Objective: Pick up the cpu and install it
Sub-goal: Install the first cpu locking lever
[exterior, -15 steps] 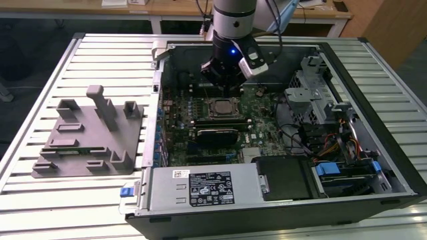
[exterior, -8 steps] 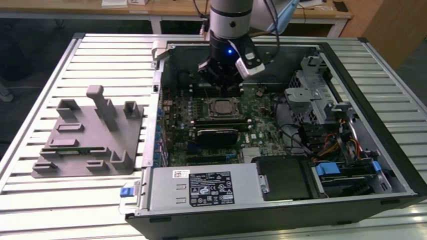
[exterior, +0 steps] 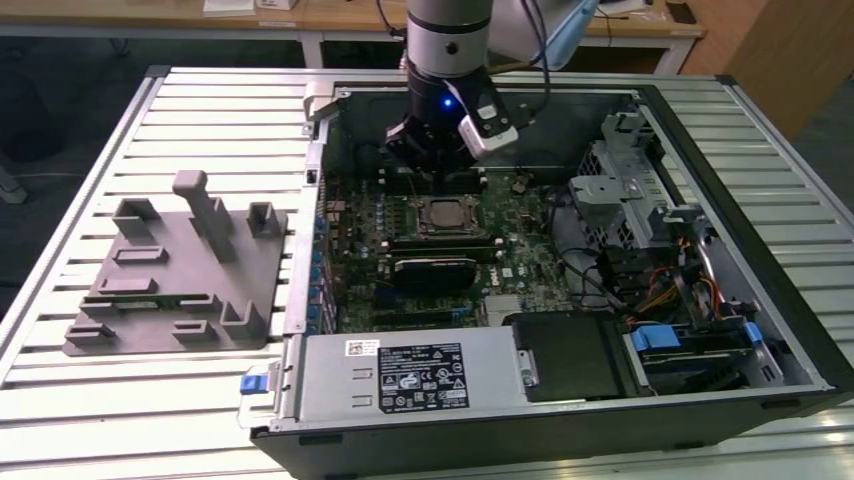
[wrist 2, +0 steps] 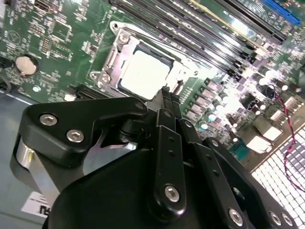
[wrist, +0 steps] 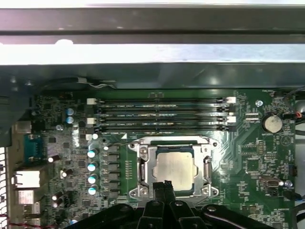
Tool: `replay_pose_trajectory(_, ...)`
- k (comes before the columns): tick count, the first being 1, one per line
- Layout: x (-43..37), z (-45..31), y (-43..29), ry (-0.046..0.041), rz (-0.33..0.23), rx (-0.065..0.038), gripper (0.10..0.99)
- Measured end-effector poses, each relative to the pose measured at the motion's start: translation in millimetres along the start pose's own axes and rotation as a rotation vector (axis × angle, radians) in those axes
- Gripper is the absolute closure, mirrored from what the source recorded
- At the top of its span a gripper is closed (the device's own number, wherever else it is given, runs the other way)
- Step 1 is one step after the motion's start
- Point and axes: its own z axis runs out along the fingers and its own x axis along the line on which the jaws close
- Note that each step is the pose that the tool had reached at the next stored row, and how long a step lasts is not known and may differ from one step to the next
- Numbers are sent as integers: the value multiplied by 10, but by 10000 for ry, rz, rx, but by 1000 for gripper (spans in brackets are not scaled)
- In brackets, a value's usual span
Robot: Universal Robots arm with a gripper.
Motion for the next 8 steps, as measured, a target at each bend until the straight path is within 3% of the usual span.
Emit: replay_pose_trajectory(8, 138, -3, -3, 0, 1, -1, 980)
